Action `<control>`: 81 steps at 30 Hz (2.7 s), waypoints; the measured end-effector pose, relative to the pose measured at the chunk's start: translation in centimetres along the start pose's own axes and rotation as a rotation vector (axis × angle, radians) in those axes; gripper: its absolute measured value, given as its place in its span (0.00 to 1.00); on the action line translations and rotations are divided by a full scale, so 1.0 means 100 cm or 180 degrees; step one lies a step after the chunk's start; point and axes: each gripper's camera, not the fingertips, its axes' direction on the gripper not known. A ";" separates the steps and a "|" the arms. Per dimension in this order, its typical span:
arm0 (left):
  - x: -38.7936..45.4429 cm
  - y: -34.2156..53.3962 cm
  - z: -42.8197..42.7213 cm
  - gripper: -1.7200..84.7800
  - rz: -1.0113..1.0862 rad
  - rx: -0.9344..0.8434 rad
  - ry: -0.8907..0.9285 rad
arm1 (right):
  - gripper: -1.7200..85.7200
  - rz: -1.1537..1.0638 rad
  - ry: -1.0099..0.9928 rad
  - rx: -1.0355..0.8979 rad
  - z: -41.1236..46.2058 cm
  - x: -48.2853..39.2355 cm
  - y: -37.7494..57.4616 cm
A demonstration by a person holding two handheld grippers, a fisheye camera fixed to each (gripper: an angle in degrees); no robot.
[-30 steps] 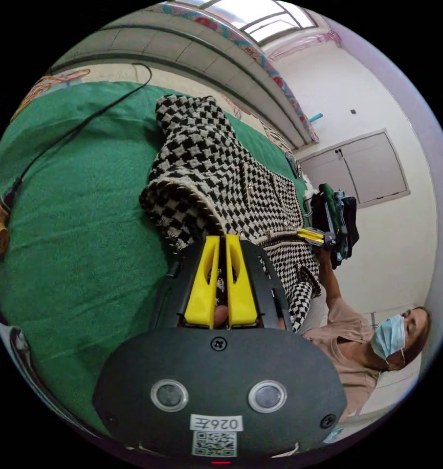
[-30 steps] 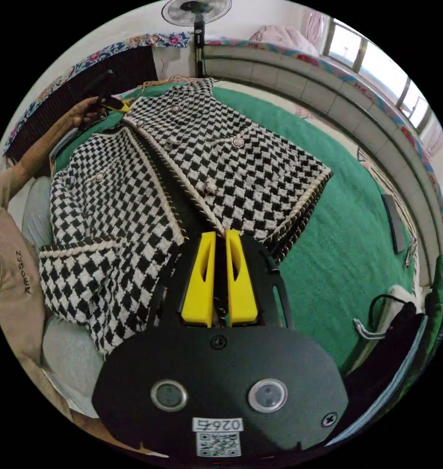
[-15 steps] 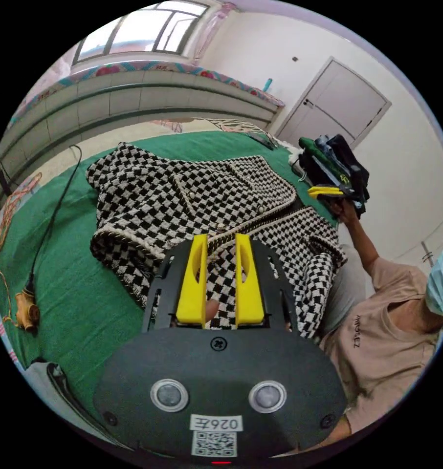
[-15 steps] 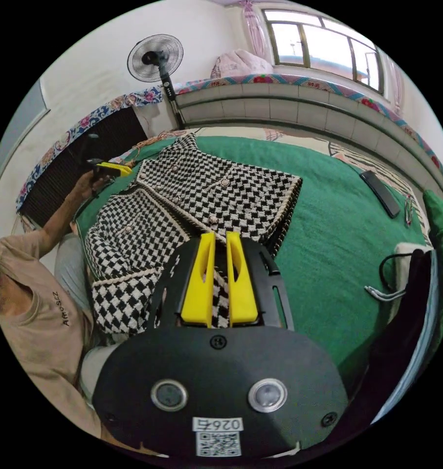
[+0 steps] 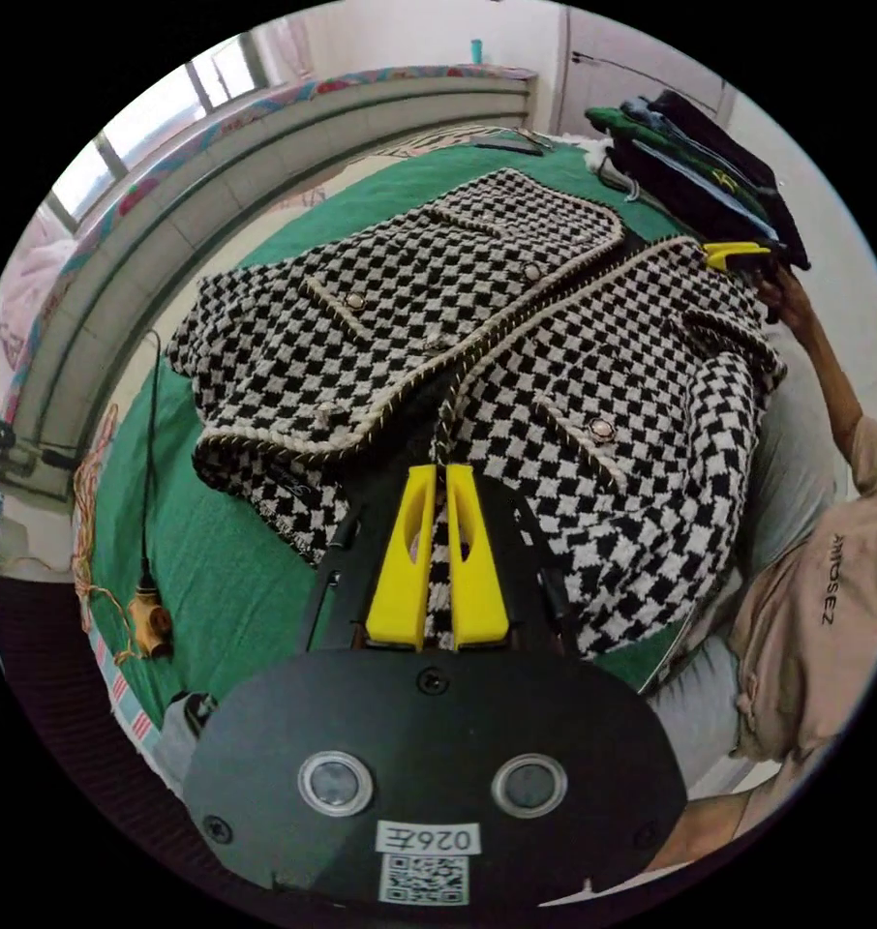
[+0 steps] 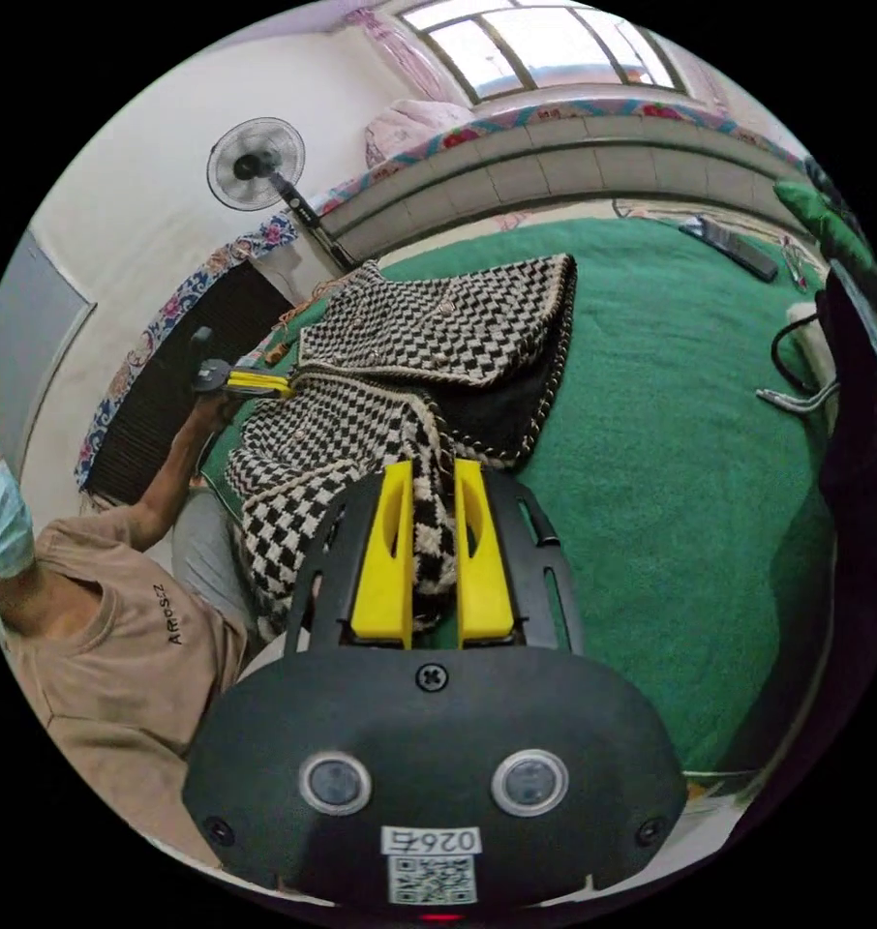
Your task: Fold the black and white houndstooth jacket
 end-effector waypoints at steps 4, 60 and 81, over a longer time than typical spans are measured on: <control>0.000 0.013 -0.002 0.05 -0.0089 0.0261 0.0276 | 0.01 -0.0442 0.0282 0.0345 -0.042 -0.049 0.017; 0.196 0.271 -0.084 0.02 0.0049 0.2767 0.1026 | 0.01 -0.1065 0.0741 0.1109 -0.180 -0.355 0.120; 0.373 0.249 0.021 0.19 0.0921 0.0736 -0.0954 | 0.01 -0.1805 0.2001 0.0099 -0.111 -0.491 0.123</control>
